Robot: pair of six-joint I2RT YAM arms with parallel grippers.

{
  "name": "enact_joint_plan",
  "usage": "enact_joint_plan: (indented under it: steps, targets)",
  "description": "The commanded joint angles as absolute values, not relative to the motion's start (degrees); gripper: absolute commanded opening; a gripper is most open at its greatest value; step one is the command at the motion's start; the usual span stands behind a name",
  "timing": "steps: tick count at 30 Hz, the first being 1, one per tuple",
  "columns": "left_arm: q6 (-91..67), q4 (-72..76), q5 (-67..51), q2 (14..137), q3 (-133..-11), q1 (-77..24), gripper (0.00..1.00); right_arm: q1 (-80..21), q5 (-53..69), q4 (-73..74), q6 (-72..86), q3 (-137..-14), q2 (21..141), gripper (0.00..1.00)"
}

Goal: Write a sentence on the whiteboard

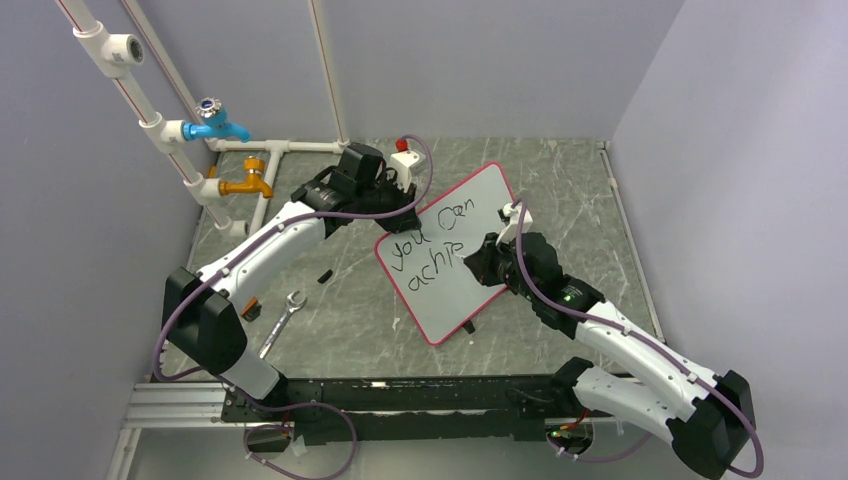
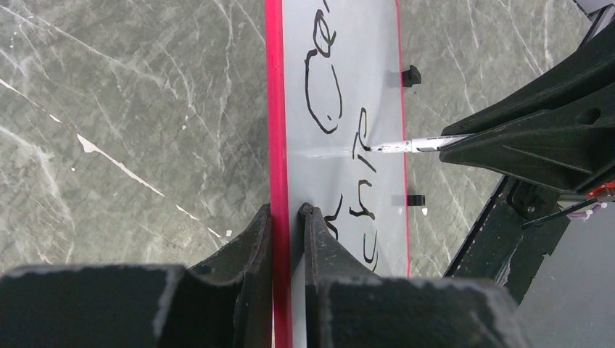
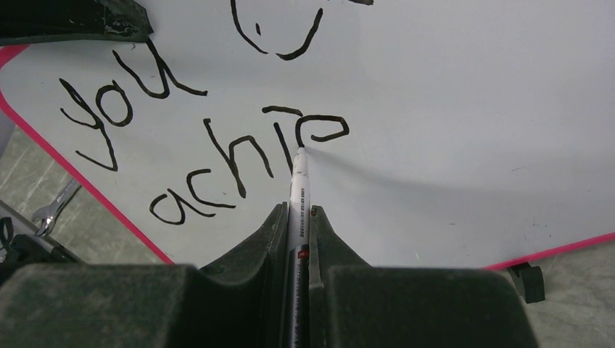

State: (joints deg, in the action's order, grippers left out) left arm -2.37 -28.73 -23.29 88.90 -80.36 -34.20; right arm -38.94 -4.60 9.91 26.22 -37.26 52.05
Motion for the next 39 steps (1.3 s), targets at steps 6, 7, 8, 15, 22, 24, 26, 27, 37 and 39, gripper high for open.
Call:
enact_joint_plan:
  steps: [6,7,8,15,22,24,26,27,37,39]
  targets:
    - [1.5,-25.5,-21.8,87.9,-81.7,-34.6,0.0,-39.1,-10.7,17.0,26.0,-36.7,52.1,0.0]
    - [1.5,-25.5,-21.8,87.9,-81.7,-34.6,0.0,-39.0,-11.0,17.3,25.9,-36.9,51.9,0.0]
    - [1.5,-25.6,-21.8,87.9,-81.6,-34.6,0.0,-39.0,-11.3,17.5,25.7,-37.1,51.8,0.0]
    - [1.5,-25.6,-21.7,87.9,-81.7,-34.6,0.0,-38.9,-13.4,18.3,24.6,-40.2,52.1,0.0]
    - [1.6,-25.7,-21.5,87.7,-81.7,-34.6,0.0,-38.8,-15.9,17.7,23.1,-44.4,52.0,0.0]
    - [1.7,-25.8,-21.5,87.7,-81.7,-34.6,0.0,-38.5,-16.1,17.2,22.7,-45.1,52.7,0.0]
    - [1.7,-25.8,-21.4,87.8,-81.7,-34.6,0.0,-37.9,-15.9,16.9,22.4,-45.7,53.6,0.0]
    - [1.6,-25.8,-21.4,87.8,-81.7,-34.6,0.0,-37.8,-15.8,16.7,22.3,-45.9,54.1,0.0]
    - [1.7,-25.9,-21.4,88.1,-81.7,-34.5,0.0,-35.5,-13.2,13.7,21.5,-46.5,57.0,0.0]
    - [1.7,-25.9,-21.4,88.1,-81.7,-34.6,0.0,-35.3,-12.8,13.4,21.3,-46.6,57.7,0.0]
